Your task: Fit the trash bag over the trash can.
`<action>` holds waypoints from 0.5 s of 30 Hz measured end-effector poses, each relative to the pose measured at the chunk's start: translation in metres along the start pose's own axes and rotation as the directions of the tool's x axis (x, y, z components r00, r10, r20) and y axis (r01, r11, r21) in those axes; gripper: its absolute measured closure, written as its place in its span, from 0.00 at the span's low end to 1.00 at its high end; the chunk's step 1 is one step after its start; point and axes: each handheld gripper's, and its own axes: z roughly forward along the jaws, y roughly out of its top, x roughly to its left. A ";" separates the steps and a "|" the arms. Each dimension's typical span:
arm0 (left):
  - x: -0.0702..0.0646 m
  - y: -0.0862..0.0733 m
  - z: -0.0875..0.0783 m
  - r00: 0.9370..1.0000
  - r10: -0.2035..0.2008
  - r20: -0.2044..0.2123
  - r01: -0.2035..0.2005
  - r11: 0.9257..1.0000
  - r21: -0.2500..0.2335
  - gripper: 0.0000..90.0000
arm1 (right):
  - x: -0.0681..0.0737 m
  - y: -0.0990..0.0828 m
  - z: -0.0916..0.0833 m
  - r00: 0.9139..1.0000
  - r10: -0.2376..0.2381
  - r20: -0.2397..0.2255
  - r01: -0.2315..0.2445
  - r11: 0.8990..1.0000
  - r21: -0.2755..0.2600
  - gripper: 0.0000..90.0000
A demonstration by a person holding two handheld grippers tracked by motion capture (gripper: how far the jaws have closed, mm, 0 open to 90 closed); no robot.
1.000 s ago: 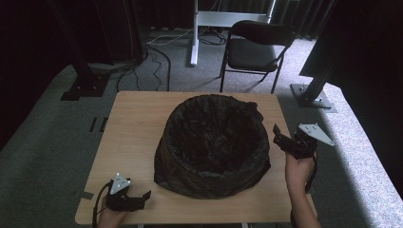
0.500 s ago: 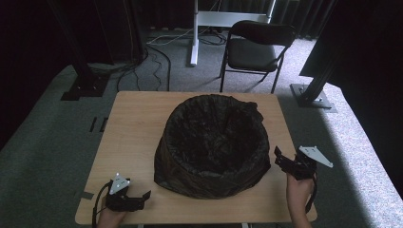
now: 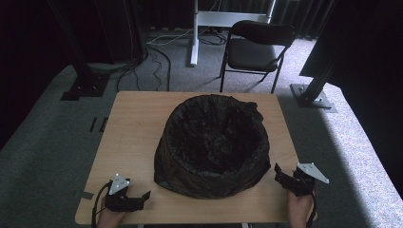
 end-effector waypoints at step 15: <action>-0.002 0.000 0.001 1.000 0.008 -0.001 -0.008 1.000 0.009 0.00 | -0.004 -0.041 0.011 1.000 -0.020 0.020 0.019 0.998 0.063 0.15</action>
